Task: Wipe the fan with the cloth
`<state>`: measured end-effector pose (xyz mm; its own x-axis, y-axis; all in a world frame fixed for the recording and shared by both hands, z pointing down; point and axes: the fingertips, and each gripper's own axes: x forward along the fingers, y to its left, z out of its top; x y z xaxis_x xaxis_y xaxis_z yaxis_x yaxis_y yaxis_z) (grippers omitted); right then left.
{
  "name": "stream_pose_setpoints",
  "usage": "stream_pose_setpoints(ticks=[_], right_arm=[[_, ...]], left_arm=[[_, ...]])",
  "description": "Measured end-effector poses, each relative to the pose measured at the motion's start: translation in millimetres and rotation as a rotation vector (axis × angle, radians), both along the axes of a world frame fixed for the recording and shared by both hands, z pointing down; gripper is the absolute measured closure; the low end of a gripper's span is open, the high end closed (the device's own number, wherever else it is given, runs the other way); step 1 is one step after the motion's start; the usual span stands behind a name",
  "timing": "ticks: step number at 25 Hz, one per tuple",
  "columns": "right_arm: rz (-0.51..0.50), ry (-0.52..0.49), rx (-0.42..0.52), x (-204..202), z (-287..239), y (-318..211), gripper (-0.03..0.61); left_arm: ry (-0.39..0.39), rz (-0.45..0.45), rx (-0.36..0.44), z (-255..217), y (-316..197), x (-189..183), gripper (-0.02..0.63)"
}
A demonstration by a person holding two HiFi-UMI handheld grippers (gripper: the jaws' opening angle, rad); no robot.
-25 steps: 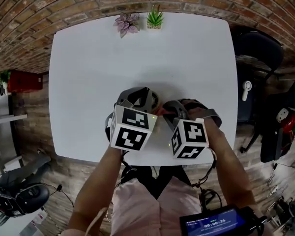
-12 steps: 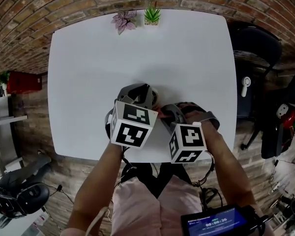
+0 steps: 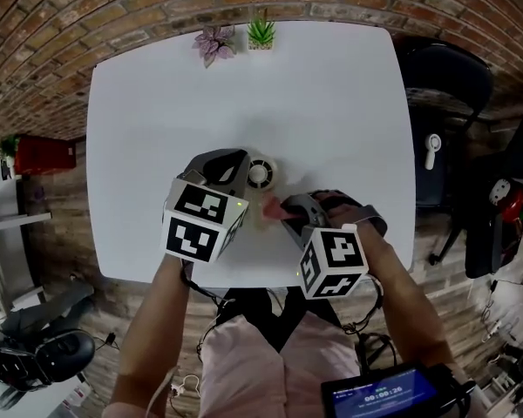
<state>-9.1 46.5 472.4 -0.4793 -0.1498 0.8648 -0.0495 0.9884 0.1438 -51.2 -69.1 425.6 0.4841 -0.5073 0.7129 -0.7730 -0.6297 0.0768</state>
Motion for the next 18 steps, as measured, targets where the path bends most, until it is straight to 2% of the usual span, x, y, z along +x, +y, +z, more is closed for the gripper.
stream_pose_setpoints(ticks=[5, 11, 15, 18], right_arm=[[-0.065, -0.054, -0.025, -20, -15, 29, 0.538], [-0.093, -0.089, -0.026, -44, -20, 41, 0.538], [-0.148, -0.051, -0.01, -59, -9, 53, 0.538], [-0.167, 0.016, 0.006, -54, 6, 54, 0.538]], left_arm=[[0.058, 0.005, -0.023, 6, 0, 2, 0.601], [0.08, 0.136, 0.003, -6, -5, 24, 0.601], [0.097, 0.214, -0.042, 1, 3, 35, 0.601], [0.094, 0.229, -0.085, 12, 10, 34, 0.601]])
